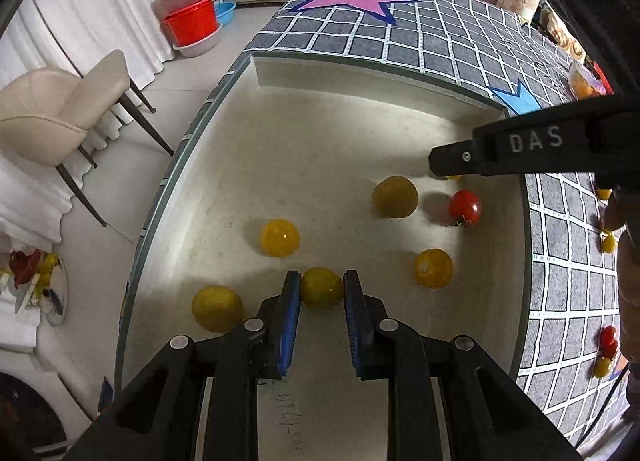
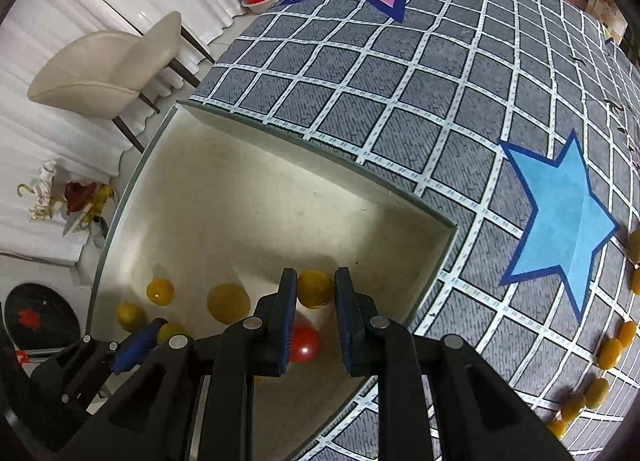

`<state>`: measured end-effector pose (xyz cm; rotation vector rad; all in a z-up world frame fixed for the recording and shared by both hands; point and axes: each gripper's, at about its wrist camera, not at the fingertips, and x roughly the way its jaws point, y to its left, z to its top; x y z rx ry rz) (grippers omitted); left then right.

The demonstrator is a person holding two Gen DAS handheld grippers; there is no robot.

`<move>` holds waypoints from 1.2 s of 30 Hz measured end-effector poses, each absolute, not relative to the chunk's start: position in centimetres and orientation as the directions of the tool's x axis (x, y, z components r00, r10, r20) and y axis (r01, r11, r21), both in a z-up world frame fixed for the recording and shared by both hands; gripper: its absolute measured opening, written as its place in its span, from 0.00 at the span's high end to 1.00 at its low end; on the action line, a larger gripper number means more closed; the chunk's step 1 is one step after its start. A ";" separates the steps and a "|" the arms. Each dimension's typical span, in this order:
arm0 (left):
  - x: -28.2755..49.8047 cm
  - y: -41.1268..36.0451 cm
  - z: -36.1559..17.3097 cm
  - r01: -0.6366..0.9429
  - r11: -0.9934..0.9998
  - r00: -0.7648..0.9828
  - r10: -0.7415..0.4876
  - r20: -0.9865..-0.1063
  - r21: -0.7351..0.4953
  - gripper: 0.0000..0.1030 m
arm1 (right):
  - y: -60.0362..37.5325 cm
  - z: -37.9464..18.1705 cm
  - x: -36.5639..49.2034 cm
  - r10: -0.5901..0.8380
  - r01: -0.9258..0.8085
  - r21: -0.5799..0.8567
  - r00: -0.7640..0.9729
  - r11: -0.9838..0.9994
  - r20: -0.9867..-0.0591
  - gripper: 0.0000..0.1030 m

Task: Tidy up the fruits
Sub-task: 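Open both tools to drop the tomatoes into the tray, then move the left tool to a yellow tomato while the right tool reaches red tomatoes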

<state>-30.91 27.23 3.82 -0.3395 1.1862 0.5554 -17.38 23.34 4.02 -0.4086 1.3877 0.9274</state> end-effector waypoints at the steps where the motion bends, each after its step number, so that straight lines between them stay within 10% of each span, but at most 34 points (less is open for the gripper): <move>1: -30.9 27.2 3.9 -0.568 0.822 0.269 0.229 -0.935 0.038 0.77 | 23.4 4.0 -17.4 0.313 -0.755 0.262 -0.079 0.600 -0.946 0.79; 2: -30.9 27.1 4.0 -0.560 0.828 0.280 0.221 -0.934 0.028 0.74 | 23.6 4.0 -17.6 0.313 -0.758 0.261 -0.079 0.598 -0.946 0.79; 5: -31.2 26.9 4.6 -0.558 0.830 0.314 0.233 -0.920 0.020 0.19 | 23.8 3.9 -17.8 0.320 -0.760 0.269 -0.085 0.592 -0.944 0.79; 10: -31.3 27.0 5.3 -0.548 0.836 0.325 0.243 -0.914 0.027 0.19 | 23.9 3.6 -17.1 0.340 -0.735 0.309 -0.113 0.604 -0.934 0.76; 16: -31.1 26.7 5.9 -0.536 0.844 0.327 0.244 -0.913 0.034 0.19 | 22.7 5.6 -16.8 0.440 -0.704 0.409 -0.151 0.581 -0.885 0.19; 36: -25.9 19.8 9.2 -0.357 0.934 0.370 0.169 -0.914 0.028 0.19 | 4.1 10.9 -14.5 0.381 -0.558 0.267 0.097 0.786 -0.919 0.19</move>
